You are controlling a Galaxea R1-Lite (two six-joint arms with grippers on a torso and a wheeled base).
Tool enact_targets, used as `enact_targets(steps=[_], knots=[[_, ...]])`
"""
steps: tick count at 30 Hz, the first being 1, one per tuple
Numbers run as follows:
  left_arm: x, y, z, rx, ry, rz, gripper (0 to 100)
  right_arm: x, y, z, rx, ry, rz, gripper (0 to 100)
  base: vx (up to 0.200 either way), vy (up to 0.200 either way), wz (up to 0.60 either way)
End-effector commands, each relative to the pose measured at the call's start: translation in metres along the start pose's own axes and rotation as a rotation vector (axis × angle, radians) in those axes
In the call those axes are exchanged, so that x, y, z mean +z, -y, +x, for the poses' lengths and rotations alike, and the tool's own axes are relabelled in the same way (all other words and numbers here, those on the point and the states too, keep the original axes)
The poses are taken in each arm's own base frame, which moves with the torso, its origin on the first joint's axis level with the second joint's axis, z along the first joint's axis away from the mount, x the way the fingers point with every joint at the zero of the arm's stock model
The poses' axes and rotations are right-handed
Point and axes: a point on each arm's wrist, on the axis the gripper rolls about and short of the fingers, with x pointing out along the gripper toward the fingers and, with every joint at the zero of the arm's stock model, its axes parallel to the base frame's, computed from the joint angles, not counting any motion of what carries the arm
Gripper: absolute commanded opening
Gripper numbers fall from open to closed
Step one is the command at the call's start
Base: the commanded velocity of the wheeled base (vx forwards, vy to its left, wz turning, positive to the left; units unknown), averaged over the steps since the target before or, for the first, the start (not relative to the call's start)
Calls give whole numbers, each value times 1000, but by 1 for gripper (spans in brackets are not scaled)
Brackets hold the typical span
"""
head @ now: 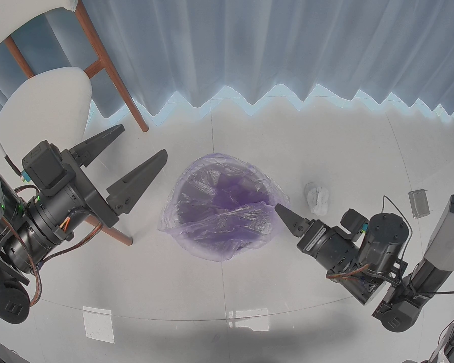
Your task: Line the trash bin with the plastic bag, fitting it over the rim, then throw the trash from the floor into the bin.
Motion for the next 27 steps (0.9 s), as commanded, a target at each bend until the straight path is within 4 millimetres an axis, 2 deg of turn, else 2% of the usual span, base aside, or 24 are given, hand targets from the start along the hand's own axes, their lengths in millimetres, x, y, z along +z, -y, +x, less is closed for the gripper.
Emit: enact_targets(steps=[1,6,10,15,21,27], knots=[[1,0,0,0,3,0,100,-4,-9,21,36,2,24,100,0,0,0],[1,0,0,0,3,0,100,-6,-13,37,40,-47,-43,100,0,0,0],[0,0,0,0,1,1,100,-13,-6,53,10,-71,-97,100,0,0,0],[0,0,0,0,0,-1,100,-23,10,74,20,-28,-311,100,0,0,0],[-3,1,-2,0,-13,-4,100,-35,20,66,165,-61,-443,100,0,0,0],[-5,0,-1,-1,-21,41,100,-41,25,62,215,-125,-461,100,0,0,0]])
